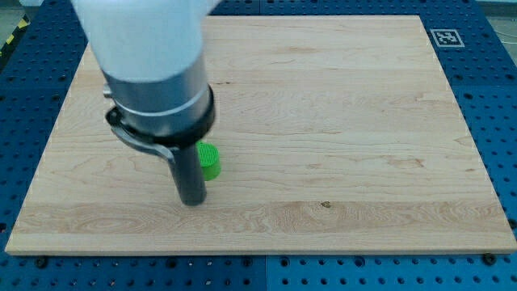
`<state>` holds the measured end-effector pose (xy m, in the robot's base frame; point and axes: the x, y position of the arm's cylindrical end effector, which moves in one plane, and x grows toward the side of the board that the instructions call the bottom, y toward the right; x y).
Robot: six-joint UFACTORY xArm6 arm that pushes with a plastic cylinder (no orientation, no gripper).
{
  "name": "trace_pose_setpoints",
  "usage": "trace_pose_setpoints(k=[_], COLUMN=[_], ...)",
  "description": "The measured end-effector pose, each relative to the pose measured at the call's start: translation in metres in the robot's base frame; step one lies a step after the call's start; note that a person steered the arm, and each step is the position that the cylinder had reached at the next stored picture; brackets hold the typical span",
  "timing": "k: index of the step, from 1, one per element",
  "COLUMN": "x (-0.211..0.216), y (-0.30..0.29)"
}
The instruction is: Move the green circle to the right of the blue cube
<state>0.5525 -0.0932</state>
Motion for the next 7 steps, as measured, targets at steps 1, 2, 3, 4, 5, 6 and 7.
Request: trace_pose_setpoints(k=[1, 2, 3, 4, 5, 6, 7], x=[-0.005, -0.01, -0.015, -0.015, -0.018, -0.024, -0.024], y=[0.007, 0.012, 0.019, 0.019, 0.02, 0.026, 0.026])
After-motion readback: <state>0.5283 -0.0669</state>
